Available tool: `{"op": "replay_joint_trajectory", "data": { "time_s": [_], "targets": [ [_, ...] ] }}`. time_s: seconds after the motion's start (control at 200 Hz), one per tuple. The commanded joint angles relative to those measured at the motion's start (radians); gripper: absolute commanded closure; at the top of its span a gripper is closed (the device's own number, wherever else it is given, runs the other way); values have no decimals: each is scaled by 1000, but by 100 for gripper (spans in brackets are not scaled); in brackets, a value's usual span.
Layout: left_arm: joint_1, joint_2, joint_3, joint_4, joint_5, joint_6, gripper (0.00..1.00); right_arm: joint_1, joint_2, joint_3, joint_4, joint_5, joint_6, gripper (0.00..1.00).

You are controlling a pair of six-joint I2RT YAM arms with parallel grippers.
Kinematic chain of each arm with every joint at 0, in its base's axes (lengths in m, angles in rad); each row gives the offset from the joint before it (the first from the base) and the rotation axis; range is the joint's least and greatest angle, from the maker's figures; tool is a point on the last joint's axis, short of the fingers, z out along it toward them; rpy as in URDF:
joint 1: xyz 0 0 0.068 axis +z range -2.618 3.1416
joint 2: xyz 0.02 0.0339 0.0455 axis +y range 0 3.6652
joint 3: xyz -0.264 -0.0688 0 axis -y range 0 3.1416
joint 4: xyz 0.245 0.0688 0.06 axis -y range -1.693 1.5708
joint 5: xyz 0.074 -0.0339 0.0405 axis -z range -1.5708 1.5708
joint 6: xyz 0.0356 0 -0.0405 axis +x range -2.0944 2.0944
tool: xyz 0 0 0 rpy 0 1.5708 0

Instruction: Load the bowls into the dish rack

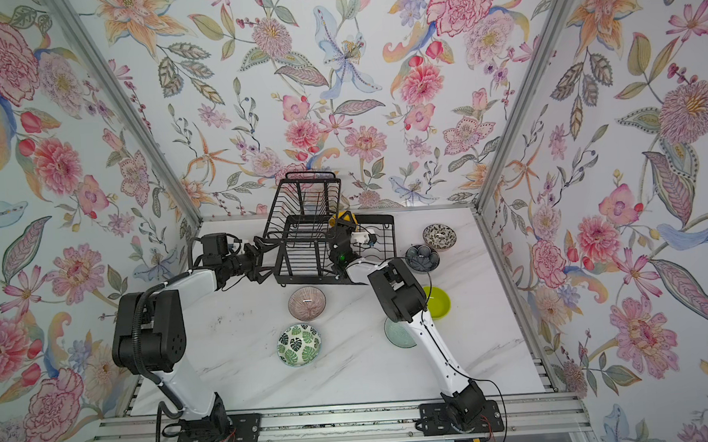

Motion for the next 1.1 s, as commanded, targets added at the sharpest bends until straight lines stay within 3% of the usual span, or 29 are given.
{"op": "replay_joint_trajectory", "data": {
  "time_s": [0.0,0.585,1.096],
  "targets": [
    [-4,2,-11,17,22,-13,1,-2,92,-36,-174,-8,12,77],
    [-1,5,-3,6,21,-8,1,-16,86,-24,-174,-30,14,74],
    [1,-20,-5,-45,4,21,1,-38,21,-19,-154,-61,-1,62]
  ]
}}
